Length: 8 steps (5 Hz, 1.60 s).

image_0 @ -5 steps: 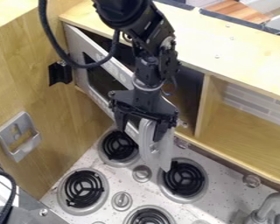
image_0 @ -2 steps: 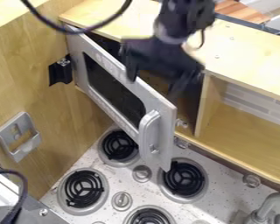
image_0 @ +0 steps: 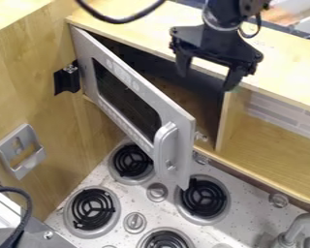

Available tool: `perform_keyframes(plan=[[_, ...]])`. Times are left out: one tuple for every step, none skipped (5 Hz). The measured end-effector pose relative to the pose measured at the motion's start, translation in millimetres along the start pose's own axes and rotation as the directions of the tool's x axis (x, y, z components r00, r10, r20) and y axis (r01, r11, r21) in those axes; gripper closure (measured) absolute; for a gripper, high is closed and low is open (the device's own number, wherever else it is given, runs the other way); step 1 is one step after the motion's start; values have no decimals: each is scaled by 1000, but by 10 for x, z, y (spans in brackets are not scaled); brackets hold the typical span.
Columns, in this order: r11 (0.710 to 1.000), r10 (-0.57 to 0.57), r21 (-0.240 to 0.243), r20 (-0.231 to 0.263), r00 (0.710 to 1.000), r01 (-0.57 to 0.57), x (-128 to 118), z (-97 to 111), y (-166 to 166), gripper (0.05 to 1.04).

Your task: Open microwave

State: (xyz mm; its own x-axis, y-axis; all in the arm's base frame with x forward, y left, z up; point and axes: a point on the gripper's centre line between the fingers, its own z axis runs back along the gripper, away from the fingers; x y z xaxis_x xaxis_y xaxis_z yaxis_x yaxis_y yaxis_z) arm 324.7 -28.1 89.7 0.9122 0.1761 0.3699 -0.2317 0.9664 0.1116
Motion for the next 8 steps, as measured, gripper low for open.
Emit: perform_keyframes(plan=[[1000,-13,-25,-51,999,12,15,-282,-18,84],[999,-13,-33,-74,997,11,5,-455,5,84],[999,51,-13,-82,995,-52,-54,-552,146,84],[991,132,46,-124,983,-127,-244,-609,320,84],[979,197,86,-148,969,-186,-382,-622,511,84],[963,256,134,-178,950,-234,-568,-611,681,84],[940,322,175,-181,929,-292,-723,-546,892,84],[911,389,221,-174,905,-349,-857,-488,1147,84]])
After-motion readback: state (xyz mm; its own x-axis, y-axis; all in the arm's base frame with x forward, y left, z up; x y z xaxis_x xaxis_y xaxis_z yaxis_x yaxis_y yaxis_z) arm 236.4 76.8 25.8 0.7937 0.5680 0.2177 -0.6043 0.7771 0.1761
